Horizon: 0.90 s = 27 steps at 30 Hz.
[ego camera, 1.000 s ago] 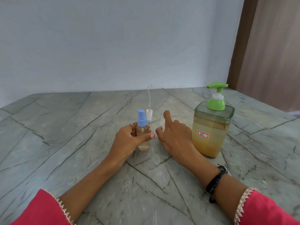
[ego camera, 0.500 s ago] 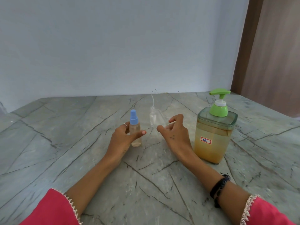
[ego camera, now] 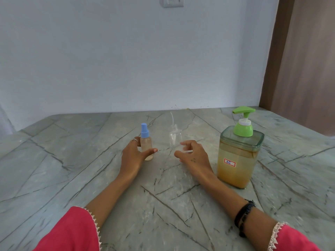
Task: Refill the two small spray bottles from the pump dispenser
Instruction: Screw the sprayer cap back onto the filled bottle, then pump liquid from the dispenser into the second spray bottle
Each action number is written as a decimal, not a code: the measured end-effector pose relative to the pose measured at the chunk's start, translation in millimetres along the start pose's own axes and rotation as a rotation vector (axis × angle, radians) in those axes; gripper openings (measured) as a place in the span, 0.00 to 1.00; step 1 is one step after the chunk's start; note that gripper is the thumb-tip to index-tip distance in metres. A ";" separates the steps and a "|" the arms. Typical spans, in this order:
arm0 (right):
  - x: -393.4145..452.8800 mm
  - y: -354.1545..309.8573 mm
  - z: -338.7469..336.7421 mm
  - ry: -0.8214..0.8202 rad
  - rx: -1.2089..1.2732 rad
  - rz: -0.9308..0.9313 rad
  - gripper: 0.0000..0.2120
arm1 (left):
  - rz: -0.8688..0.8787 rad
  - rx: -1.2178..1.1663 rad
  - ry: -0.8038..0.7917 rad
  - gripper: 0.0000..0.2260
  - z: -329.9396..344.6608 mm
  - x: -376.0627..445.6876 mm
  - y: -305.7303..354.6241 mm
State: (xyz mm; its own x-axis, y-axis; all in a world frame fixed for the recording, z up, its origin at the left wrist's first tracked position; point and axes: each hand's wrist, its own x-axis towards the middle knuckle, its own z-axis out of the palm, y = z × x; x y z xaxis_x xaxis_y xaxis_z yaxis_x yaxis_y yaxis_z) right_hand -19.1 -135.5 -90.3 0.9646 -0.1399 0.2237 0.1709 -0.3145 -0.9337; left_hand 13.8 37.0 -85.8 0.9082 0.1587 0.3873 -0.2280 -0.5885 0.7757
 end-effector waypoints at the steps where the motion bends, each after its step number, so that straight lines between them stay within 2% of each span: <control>1: 0.4 0.9 -0.5 -0.004 -0.001 -0.004 0.19 | -0.007 -0.011 0.000 0.22 0.6 2.3 -0.7; 8: 3.4 4.2 -0.5 -0.022 0.003 -0.031 0.19 | -0.039 -0.045 0.019 0.22 5.8 12.8 -3.7; 14: 5.1 6.3 0.1 -0.022 -0.011 -0.048 0.18 | -0.047 -0.081 0.039 0.26 5.6 13.9 -5.2; 19: 4.9 6.5 0.8 -0.025 -0.016 -0.060 0.18 | 0.022 -0.047 0.185 0.33 5.5 9.9 0.8; 23: 3.9 5.2 -1.3 -0.026 0.010 -0.060 0.19 | 0.156 -0.123 0.317 0.23 2.4 -7.3 19.3; 25: 3.0 3.4 -2.2 -0.025 0.018 -0.071 0.20 | 0.214 -0.211 0.238 0.15 1.8 -18.4 32.3; 27: 1.9 1.0 -2.8 -0.025 0.032 -0.098 0.20 | 0.228 -0.257 0.076 0.11 6.4 -28.5 42.7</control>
State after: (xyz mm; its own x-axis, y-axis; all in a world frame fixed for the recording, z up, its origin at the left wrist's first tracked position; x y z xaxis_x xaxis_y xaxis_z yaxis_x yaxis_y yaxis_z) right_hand -17.6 -138.6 -90.0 0.9475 -0.0860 0.3078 0.2708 -0.2958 -0.9161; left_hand -19.7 2.3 -67.0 0.7970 0.1101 0.5938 -0.5120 -0.3983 0.7611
